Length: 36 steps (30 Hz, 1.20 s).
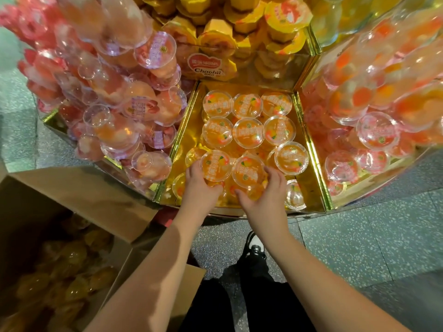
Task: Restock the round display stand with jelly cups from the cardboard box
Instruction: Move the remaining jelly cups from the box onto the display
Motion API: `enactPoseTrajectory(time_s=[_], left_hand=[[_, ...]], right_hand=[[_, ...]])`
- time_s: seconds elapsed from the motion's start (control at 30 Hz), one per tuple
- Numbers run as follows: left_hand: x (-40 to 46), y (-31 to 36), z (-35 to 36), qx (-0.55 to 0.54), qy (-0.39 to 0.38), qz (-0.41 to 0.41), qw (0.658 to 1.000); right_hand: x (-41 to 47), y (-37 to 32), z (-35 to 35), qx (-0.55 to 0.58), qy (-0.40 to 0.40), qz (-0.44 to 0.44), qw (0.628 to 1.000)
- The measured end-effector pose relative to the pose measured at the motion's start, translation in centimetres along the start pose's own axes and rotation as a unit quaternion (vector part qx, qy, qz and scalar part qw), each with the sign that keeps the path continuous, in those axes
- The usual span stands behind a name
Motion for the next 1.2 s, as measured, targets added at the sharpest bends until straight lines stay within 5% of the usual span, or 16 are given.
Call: enactPoseTrajectory(time_s=[0.1,0.2,0.27,0.33,0.47,0.8,1.2], left_hand=[[-0.3,-0.3,-0.5,-0.110,-0.020,-0.033,0.993],[0.0,-0.7,-1.0,-0.090,-0.013,-0.076,0.993],[0.4,-1.1,-1.0,-0.079,-0.020,-0.106,0.991],[0.4,-1.1,-0.4,-0.149,-0.047,-0.132,0.979],[0.1,-0.8,0.3,-0.251,-0.064,-0.142,0.955],[1.1,0.1,2.2,-0.275,-0.077,-0.141,0.948],[1.7,0.1,2.3,-0.243,-0.053,-0.106,0.963]], right_hand=[[-0.3,1.2,-1.2,0.087,-0.024,0.113,0.989],[0.0,2.0,-0.3,0.294,-0.169,0.306,0.890],[0.5,1.5,0.4,0.361,-0.228,0.345,0.836],[1.1,0.7,0.9,0.385,-0.241,0.346,0.821],[1.9,0.4,1.3,0.420,-0.198,0.332,0.821],[2.3,1.3,0.6,0.356,-0.082,0.269,0.891],[2.4,1.8,0.8,0.389,-0.058,0.253,0.884]])
Point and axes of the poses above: each hand's wrist, its own x-axis towards the middle knuckle, its own z-axis out of the palm, y = z × x, the point moved 5 cm from there along x, towards the middle knuckle, and after that the axes turned 14 degrees about -x, right-handed, at the moved point
